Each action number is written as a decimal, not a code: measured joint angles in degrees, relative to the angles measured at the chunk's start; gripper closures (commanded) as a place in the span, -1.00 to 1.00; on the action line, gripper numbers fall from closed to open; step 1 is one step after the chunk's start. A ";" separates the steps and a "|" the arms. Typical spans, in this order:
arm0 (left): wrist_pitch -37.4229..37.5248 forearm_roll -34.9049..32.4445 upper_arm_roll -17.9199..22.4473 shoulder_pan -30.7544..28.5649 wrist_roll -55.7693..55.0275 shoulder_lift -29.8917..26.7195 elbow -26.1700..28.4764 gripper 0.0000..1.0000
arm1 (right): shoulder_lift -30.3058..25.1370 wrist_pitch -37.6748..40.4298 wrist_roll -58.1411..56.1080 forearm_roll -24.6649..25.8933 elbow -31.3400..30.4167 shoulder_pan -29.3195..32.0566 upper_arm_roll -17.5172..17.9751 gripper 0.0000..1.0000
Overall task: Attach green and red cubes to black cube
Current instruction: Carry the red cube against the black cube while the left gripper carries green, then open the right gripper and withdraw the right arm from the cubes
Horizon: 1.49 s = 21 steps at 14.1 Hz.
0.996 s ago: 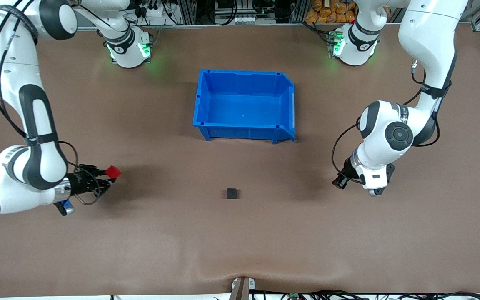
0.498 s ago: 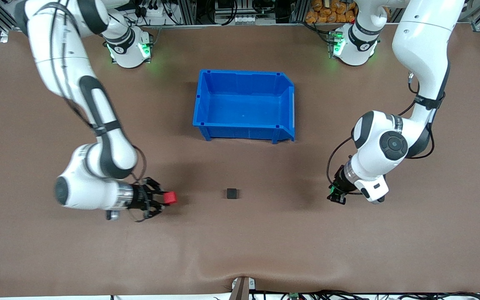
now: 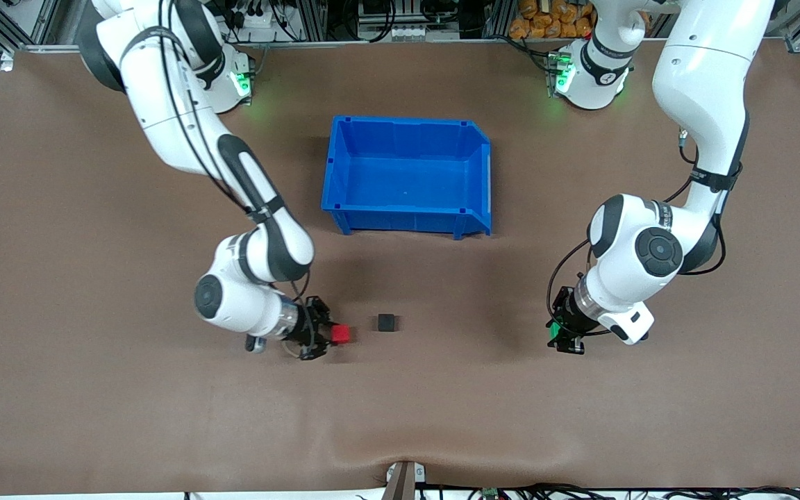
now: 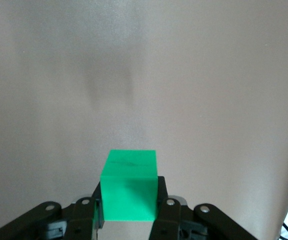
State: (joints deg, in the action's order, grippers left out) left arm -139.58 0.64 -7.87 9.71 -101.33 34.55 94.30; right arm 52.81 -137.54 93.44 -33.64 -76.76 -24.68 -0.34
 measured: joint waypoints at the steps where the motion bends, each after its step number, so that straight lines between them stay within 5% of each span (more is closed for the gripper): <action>1: 0.53 0.77 -0.06 0.06 -0.10 0.08 -0.04 1.00 | 0.01 -0.16 0.94 0.00 0.02 -0.83 -0.02 1.00; 8: 7.70 3.05 -0.27 4.09 -4.58 4.38 -4.30 1.00 | 0.36 -0.19 2.38 -0.02 -0.05 -3.52 -0.02 1.00; 9: 7.70 3.30 -0.29 4.51 -4.99 5.25 -4.66 1.00 | 0.80 -0.79 2.63 -0.04 -0.12 -3.64 -0.02 0.88; 10: 7.70 3.88 -0.31 4.89 -5.02 5.88 -5.17 1.00 | 1.24 -2.34 2.86 -0.16 -0.11 -3.76 0.03 0.26; 11: 7.71 4.50 -0.32 5.37 -5.02 6.38 -5.60 1.00 | 1.35 -3.44 3.20 -0.25 -0.12 -3.96 0.09 -0.57; 12: 7.72 5.06 -0.36 6.09 -5.11 6.76 -5.87 1.00 | 1.43 -4.03 3.74 -0.24 -0.11 -4.23 0.08 -1.00; 17: 7.72 5.36 -0.39 9.40 -8.29 8.54 -8.09 1.00 | 1.29 -3.70 3.93 1.81 0.71 -4.93 -0.69 -1.00; 21: 7.73 5.10 -0.08 9.48 -6.74 8.94 -8.91 1.00 | -4.41 13.96 3.61 11.75 2.67 -1.41 -2.40 -1.00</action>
State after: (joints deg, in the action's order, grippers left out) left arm -131.85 5.74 -7.94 19.19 -108.07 43.49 85.39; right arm 48.40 -123.58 97.05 -21.89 -74.09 -26.09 -2.75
